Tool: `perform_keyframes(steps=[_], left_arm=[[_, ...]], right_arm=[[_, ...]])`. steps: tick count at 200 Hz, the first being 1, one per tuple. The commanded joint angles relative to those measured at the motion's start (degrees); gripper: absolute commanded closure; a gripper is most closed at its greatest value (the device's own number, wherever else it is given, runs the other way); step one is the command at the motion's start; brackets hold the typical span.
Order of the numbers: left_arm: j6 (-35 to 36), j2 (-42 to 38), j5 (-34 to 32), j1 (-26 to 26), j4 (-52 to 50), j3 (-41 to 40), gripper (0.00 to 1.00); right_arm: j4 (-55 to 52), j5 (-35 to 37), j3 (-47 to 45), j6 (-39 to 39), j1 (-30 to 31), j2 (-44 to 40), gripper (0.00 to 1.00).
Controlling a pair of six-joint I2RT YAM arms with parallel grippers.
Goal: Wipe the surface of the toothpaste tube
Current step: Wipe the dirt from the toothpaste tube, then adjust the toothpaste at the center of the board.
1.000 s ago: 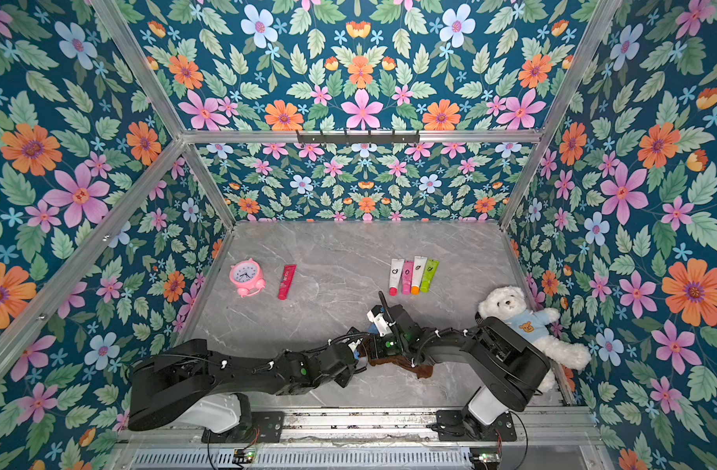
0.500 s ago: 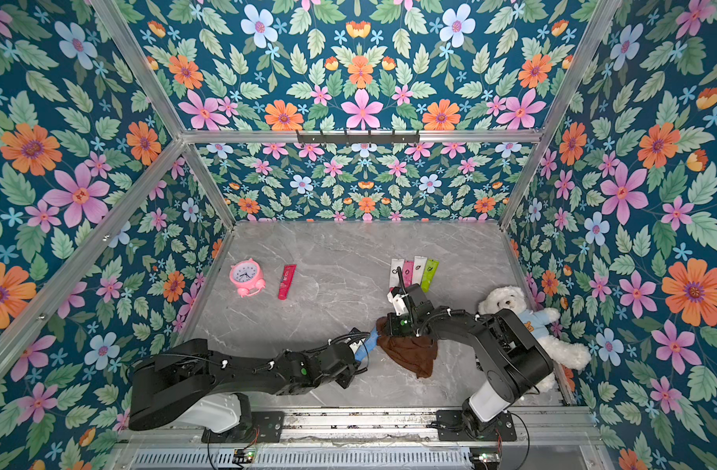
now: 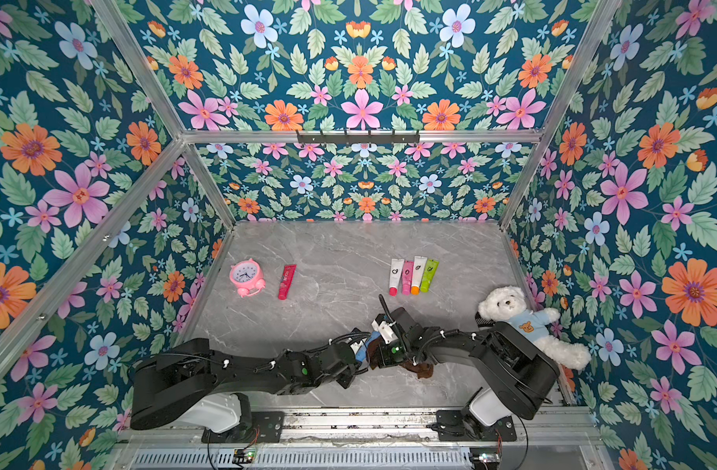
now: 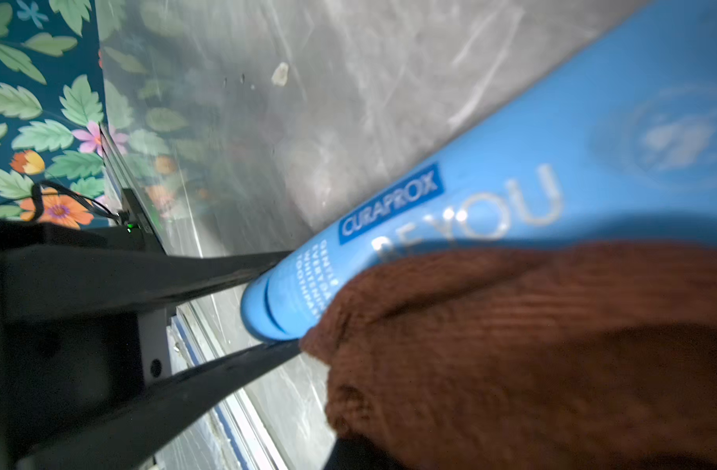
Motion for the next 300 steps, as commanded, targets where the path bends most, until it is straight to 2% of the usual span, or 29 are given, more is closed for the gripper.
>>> perform_keyframes(steps=[1, 33, 57, 99, 119, 141, 153, 166, 200, 220, 239, 261, 300], left_arm=[[0.6, 0.0, 0.8, -0.1, -0.7, 0.2, 1.0], [-2.1, -2.2, -3.3, 0.0, -3.2, -0.4, 1.0], [-5.2, -3.4, -7.0, 0.6, -6.6, -0.3, 1.0], [-11.0, -1.2, -10.1, 2.7, -11.0, 1.1, 1.0], [-13.8, 0.4, -10.9, 4.1, -14.3, 2.9, 0.88], [-13.2, 0.3, -8.0, 4.3, -14.0, 4.7, 0.56], [-12.2, -0.5, -6.1, 4.3, -13.1, 5.5, 0.46], [-10.6, -1.3, -4.6, 4.3, -11.6, 5.9, 0.41], [-8.2, -4.5, -2.6, 4.5, -8.9, 5.5, 0.39], [-9.7, -7.7, -3.0, 7.4, -8.6, 4.9, 0.41], [-12.2, -10.1, 3.1, 15.3, -7.6, 3.7, 0.42], [-12.0, -10.8, 11.7, 23.2, -6.4, 3.3, 0.43], [-10.4, -7.3, 27.8, 30.5, -3.5, 4.5, 0.49]], right_arm=[[0.0, 1.6, 1.0, -0.5, -4.3, 1.4, 1.0], [-4.9, 2.7, 4.3, -3.4, -11.2, 0.3, 1.0], [-10.9, 5.9, 5.8, -5.9, -11.4, -3.6, 1.0], [-16.3, 6.7, 2.7, -6.7, -11.4, -11.5, 1.0], [-17.9, 7.1, 0.3, -6.9, -11.4, -15.3, 1.0], [-18.2, 6.7, -2.0, -6.8, -11.4, -19.0, 1.0], [-18.2, 6.6, -2.7, -6.8, -11.4, -20.7, 1.0], [-17.8, 6.8, -3.2, -6.6, -11.4, -21.8, 1.0], [-16.7, 6.0, -3.3, -6.9, -11.4, -20.9, 1.0], [-16.3, 5.8, -3.5, -7.0, -11.4, -21.2, 1.0], [-15.9, 5.7, -3.8, -6.9, -11.4, -21.7, 1.0], [-15.6, 5.3, -4.3, -7.0, -11.4, -22.6, 1.0], [-14.8, 4.9, -5.1, -7.1, -11.4, -24.2, 1.0]])
